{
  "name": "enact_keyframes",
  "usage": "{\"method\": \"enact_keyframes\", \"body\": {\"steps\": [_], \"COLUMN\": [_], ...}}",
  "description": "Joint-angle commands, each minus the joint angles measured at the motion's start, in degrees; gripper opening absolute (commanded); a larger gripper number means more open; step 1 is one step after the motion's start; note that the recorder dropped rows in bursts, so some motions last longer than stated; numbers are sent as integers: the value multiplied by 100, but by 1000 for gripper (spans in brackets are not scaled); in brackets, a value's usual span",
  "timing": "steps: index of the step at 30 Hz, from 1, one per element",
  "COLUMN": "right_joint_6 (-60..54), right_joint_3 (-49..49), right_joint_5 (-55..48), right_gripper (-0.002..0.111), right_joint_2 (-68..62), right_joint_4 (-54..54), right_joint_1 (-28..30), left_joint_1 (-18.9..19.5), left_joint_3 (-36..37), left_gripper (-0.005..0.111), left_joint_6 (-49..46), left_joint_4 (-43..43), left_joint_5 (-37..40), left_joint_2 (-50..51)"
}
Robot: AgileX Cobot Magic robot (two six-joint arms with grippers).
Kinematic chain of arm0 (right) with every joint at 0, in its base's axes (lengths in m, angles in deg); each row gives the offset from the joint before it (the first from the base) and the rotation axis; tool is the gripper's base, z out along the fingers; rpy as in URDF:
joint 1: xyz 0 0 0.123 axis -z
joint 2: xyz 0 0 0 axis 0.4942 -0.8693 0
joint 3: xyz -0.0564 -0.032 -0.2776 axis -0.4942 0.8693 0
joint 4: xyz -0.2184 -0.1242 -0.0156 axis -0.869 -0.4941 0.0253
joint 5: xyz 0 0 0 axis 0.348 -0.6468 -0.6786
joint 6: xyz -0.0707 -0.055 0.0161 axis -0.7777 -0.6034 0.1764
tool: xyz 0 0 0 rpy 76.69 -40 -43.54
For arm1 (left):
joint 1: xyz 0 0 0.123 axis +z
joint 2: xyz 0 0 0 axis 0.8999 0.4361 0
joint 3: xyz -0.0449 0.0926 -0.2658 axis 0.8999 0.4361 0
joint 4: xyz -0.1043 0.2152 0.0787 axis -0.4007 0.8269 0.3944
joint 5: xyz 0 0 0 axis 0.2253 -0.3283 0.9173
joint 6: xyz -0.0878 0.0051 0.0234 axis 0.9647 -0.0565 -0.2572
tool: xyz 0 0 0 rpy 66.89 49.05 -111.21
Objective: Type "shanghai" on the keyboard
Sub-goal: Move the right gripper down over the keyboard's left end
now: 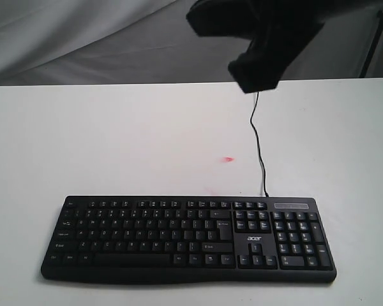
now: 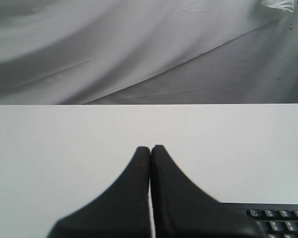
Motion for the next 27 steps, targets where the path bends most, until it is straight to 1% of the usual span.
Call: {"method": "enact_keyframes", "body": {"steps": [1,6,10,13,17,19,24,27], "right_joint_6": [-326,-851,-1403,-2282,-3306,-3618,-3720,-3736], "right_joint_3": [-32,-32,-32,-32,-32,-32,-20,-20], "right_joint_5": [-84,112,340,349,294,128,62,87], "right_gripper": [0,0,0,0,0,0,0,0], "right_joint_2": [-475,-1079,-1588,-2001,-2502,-2720,-3249,-3510], "right_joint_4": [195,274,721,1317,2459,2765,2694,2762], "right_joint_1": [55,55,55,55,55,55,-161,-402], "left_joint_1": [-23,-23,-23,-23,-23,-23,-23,-23], "left_joint_3": [3,3,3,3,3,3,3,3], "left_gripper": [1,1,1,1,1,1,1,1], "left_joint_6": [7,7,7,7,7,7,7,7], "left_joint_4": [-23,-23,-23,-23,-23,-23,-23,-23], "left_joint_5": [0,0,0,0,0,0,0,0], "left_joint_2": [18,18,18,18,18,18,18,18]}}
